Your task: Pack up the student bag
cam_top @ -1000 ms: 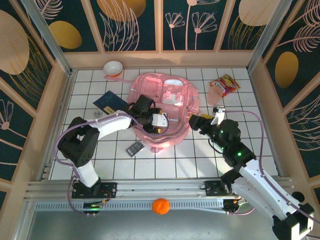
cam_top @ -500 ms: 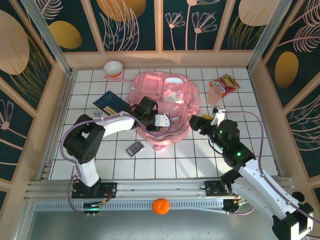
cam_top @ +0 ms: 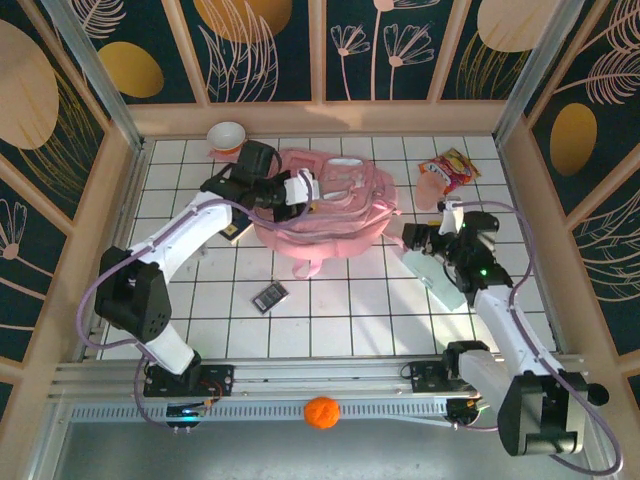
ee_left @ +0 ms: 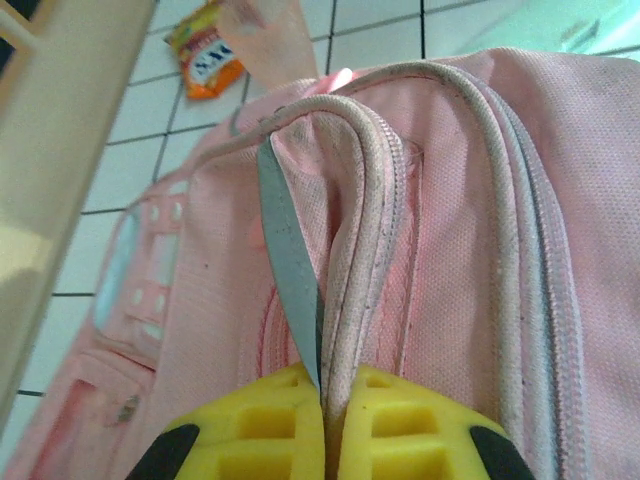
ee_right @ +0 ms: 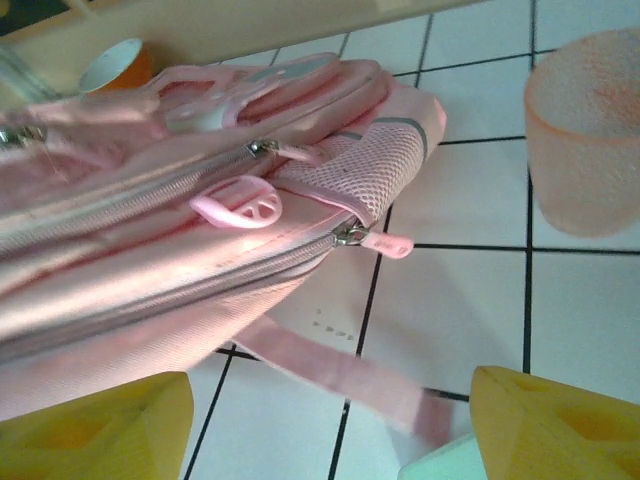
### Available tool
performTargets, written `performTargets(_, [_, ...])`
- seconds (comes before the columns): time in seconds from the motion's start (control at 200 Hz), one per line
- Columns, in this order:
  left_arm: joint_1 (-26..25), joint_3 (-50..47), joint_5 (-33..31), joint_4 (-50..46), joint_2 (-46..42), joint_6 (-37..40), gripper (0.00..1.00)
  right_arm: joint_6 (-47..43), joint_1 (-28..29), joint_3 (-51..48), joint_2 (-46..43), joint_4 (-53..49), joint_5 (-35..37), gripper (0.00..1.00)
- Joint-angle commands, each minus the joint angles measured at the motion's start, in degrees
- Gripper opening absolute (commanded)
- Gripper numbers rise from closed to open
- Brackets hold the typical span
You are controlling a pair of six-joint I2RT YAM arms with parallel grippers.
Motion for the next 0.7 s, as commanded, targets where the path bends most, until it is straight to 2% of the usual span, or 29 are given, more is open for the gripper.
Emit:
performTargets(0.0, [1.64,4.05,9.00,0.62,-3.68,0.15,0.00,-15.63,-2.55,3.51,3.91,0.37,-8.52,0.71])
performTargets(0.135, [2.59,3.58,11.04,3.18,-4.75,-1.24,0.00,-25.93,-3.14,4.09,9.33,1.18,-9.87,0.66])
performTargets(0.285, [3.07,3.83,12.51,4.52,-5.16,-2.21,0.00,-31.92,-3.22,6.18,15.53,2.62,-11.94,0.64])
performTargets(0.42, [3.29,3.65,13.85,6.52,-5.60,-3.49,0.00,-35.30,-3.00,8.39,21.31,3.38,-15.81,0.63])
performTargets(0.691, [3.47,4.21,15.71,8.99,-5.18,-4.78,0.00,-37.63,-2.46,13.10,29.26,4.68,-18.50,0.63])
